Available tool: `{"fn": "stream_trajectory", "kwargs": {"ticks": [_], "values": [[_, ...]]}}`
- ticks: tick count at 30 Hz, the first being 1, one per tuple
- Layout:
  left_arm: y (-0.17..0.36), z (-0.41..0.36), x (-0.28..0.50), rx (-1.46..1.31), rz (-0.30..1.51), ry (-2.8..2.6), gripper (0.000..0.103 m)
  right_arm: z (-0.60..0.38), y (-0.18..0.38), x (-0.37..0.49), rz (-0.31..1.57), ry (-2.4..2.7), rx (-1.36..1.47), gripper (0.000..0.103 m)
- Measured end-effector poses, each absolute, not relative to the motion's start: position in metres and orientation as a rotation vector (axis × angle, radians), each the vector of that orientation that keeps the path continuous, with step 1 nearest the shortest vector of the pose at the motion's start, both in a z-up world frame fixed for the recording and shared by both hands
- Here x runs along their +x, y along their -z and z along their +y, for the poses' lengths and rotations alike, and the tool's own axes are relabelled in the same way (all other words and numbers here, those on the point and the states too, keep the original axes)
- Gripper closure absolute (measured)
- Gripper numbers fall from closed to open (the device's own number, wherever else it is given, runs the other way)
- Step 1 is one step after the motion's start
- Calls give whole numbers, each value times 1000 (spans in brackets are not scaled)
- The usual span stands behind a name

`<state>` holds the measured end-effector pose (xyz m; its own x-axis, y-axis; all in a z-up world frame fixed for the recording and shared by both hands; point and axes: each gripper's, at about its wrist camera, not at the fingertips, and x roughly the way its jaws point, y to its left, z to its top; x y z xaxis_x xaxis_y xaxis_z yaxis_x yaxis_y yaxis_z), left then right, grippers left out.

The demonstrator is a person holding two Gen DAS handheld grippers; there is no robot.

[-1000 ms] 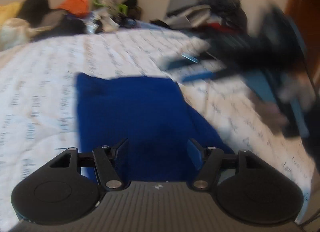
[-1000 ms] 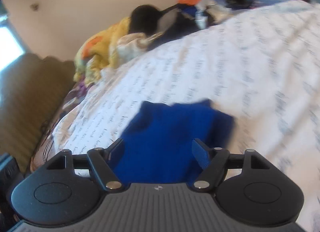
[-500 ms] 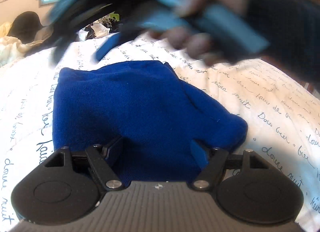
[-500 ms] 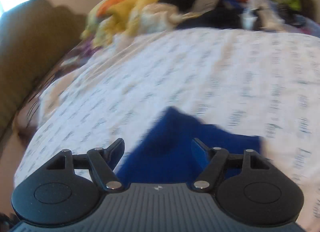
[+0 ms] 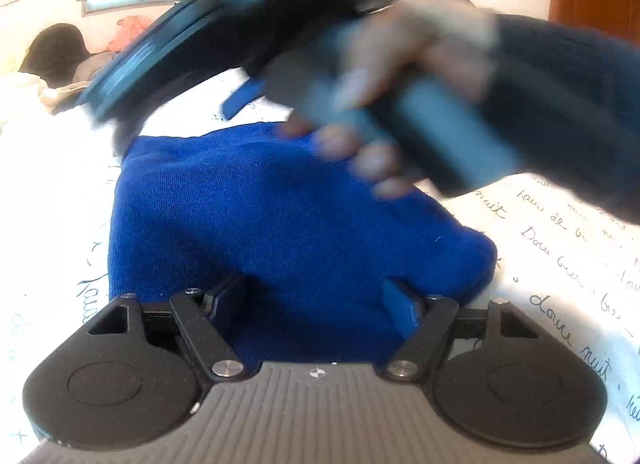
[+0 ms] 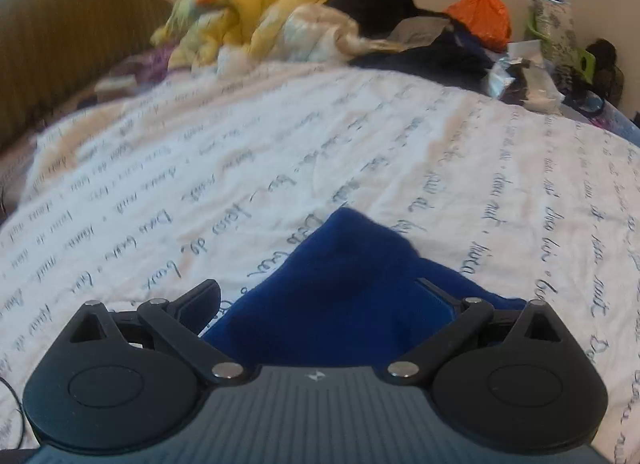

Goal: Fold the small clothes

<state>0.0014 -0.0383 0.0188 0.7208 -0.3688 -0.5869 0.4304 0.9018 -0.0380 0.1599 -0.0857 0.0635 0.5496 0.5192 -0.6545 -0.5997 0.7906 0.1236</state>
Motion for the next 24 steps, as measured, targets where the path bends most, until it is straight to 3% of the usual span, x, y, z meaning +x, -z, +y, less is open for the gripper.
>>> {"fn": "stream_trajectory", "kwargs": {"ticks": [5, 9, 11, 13, 14, 16, 19, 21, 22, 23, 24], "values": [[-18, -39, -1, 106, 623, 442, 28, -122, -22, 189, 922, -607, 19, 0], [-19, -40, 0, 109, 619, 434, 27, -133, 0, 197, 783, -640, 5, 0], [-27, -32, -10, 70, 617, 413, 27, -133, -5, 206, 816, -631, 10, 0], [-40, -11, -25, -27, 584, 368, 20, -144, -25, 202, 863, -564, 61, 1], [-46, 3, -32, -81, 571, 342, 10, -161, -44, 185, 852, -553, 125, 1], [-49, 35, -39, -203, 607, 298, 8, -196, -68, 148, 798, -622, 263, 0], [-36, 72, -31, -432, 763, 285, 25, -242, -61, 112, 882, -653, 434, 1], [-25, 79, -23, -527, 839, 309, 42, -262, -45, 92, 947, -646, 501, 1], [-24, 78, -21, -543, 839, 318, 43, -267, -37, 85, 983, -649, 527, 5], [-22, 76, -15, -563, 865, 341, 51, -269, -29, 79, 1013, -656, 536, 10], [-19, 73, -10, -587, 894, 361, 64, -269, -22, 72, 1037, -656, 539, 24]]}}
